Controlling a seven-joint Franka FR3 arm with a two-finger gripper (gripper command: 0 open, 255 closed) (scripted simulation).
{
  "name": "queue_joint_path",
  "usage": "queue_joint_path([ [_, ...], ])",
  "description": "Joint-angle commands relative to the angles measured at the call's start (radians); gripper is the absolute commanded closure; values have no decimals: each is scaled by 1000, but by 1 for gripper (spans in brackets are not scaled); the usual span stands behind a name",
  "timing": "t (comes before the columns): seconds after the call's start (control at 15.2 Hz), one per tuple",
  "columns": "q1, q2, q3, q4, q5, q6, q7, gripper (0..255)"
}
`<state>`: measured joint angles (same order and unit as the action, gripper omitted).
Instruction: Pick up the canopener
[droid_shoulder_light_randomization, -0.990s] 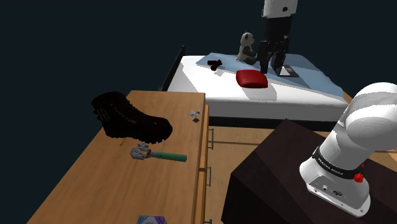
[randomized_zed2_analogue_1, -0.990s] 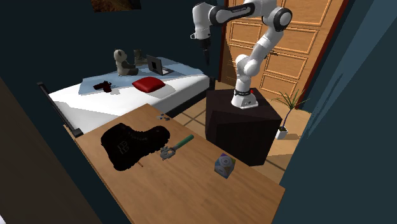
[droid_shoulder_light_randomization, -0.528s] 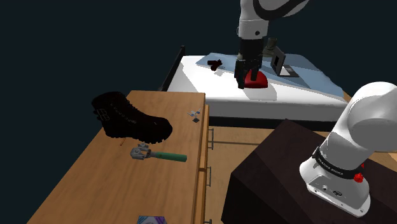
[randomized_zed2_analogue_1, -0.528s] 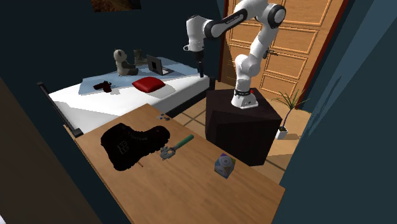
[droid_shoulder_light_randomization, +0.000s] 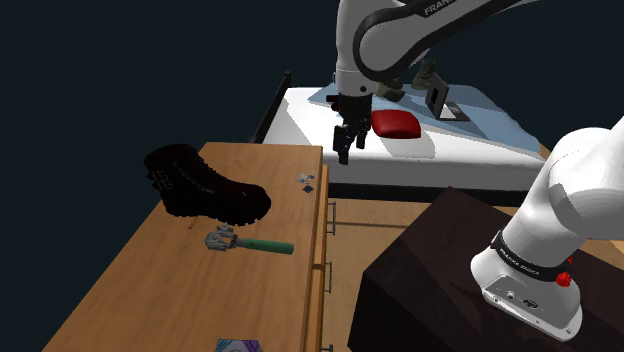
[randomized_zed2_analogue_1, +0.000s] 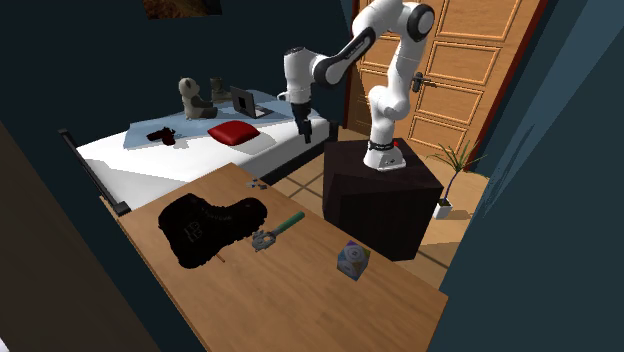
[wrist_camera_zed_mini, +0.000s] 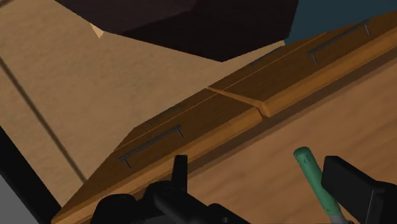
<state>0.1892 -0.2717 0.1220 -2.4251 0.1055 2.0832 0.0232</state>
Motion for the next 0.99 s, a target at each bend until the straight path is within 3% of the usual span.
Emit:
queue_joint_path([
  [0.0,15,58,19,10,-3,63,-7,0],
  [0.46,62,289,78,107,-56,242,-4,0],
  [0.92,124,525,109,252,-164,369,30,0],
])
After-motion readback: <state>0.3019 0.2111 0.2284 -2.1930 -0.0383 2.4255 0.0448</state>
